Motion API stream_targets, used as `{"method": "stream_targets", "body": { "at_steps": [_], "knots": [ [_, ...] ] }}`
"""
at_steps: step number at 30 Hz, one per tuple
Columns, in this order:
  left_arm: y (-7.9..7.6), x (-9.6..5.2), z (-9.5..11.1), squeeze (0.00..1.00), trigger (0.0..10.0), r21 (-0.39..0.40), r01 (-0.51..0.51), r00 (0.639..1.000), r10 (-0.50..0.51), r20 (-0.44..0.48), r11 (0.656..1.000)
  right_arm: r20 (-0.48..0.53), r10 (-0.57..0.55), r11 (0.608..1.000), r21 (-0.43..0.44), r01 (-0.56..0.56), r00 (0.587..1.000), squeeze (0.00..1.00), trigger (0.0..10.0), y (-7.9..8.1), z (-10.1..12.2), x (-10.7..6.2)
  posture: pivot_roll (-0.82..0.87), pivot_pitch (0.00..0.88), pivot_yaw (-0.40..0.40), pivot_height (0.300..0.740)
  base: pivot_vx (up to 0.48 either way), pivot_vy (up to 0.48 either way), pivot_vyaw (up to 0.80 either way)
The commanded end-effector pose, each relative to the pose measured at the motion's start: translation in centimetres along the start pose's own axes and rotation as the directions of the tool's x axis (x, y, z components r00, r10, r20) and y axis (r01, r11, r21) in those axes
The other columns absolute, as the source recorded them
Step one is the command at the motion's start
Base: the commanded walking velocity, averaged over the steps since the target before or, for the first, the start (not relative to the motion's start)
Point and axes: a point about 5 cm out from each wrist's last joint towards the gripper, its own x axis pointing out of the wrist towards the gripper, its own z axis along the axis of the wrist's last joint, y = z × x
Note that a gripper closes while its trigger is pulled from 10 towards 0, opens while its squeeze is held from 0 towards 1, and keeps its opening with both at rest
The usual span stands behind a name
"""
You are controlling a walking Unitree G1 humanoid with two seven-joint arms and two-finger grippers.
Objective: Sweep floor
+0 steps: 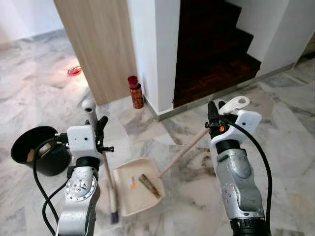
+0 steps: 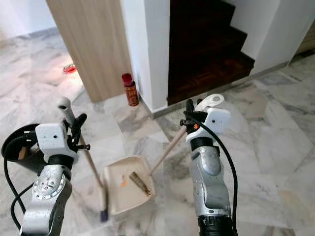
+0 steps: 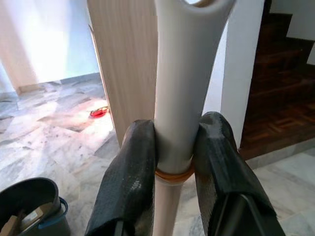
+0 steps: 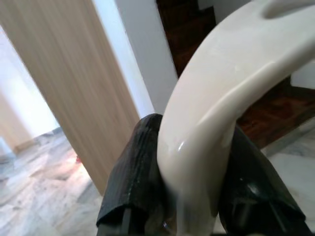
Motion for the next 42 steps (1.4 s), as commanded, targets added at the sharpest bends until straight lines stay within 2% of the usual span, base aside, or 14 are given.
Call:
{"method": "stream_targets", "body": {
  "at_steps": [1, 6, 42],
  "knots": [
    [0.46, 0.15, 0.84, 0.00, 10.0, 0.004, -0.011, 0.999, 0.011, 0.042, 1.000, 0.072, 0.017, 1.000, 0.007, -0.018, 0.997, 0.00, 10.0, 0.75, 1.58, 0.44, -0.08, 0.087, 0.043, 0.740, 0.000, 0.300, 0.45],
    [0.54, 0.16, 0.86, 0.00, 10.0, 0.007, -0.002, 0.999, 0.002, 0.038, 1.000, 0.066, -0.005, 1.000, 0.013, 0.004, 0.998, 0.00, 10.0, 0.35, 1.31, 0.06, -0.07, 0.091, 0.056, 0.740, 0.000, 0.302, 0.27],
    [0.28, -0.02, 1.02, 0.00, 10.0, 0.018, 0.002, 0.999, -0.003, 0.042, 1.000, 0.051, 0.033, 0.998, 0.043, -0.035, 0.998, 0.00, 10.0, 1.06, 1.04, 0.22, -0.04, 0.087, 0.048, 0.740, 0.000, 0.307, 0.00]
  ]
}}
